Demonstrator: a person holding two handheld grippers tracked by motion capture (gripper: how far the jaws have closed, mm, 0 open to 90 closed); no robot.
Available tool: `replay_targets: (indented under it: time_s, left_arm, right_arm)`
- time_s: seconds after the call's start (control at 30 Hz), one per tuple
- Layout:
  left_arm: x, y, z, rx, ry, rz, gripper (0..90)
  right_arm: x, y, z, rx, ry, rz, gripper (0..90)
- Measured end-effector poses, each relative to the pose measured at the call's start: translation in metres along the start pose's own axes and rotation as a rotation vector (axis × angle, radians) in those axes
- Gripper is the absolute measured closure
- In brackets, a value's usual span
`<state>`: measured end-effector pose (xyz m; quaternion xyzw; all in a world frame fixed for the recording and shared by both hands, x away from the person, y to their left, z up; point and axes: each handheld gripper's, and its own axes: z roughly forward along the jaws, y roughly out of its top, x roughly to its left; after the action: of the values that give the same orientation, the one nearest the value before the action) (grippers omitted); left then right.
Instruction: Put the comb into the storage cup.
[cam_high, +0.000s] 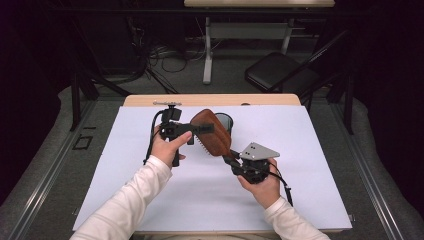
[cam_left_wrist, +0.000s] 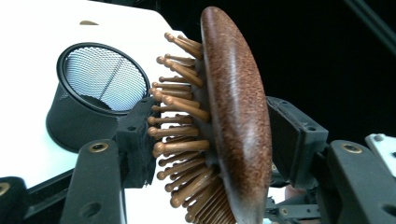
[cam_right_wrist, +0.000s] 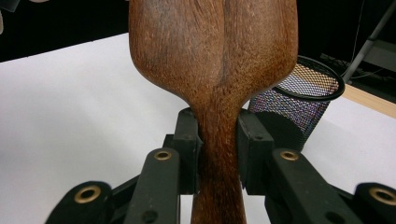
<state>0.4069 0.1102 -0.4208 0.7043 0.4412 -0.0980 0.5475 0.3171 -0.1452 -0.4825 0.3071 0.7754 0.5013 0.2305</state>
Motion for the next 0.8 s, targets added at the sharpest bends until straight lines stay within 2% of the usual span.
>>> replay_targets:
  time_s: [0.23, 0.8]
  left_arm:
    - [0.0038, -0.0016, -0.002, -0.006, -0.027, -0.041, 41.8]
    - [0.0062, -0.0013, -0.0048, -0.003, -0.072, -0.081, 45.2]
  right_arm:
    - [0.0001, -0.0007, 0.0008, 0.005, 0.003, -0.007, 72.6]
    - [-0.0005, -0.0012, 0.0012, 0.008, 0.009, -0.019, 72.7]
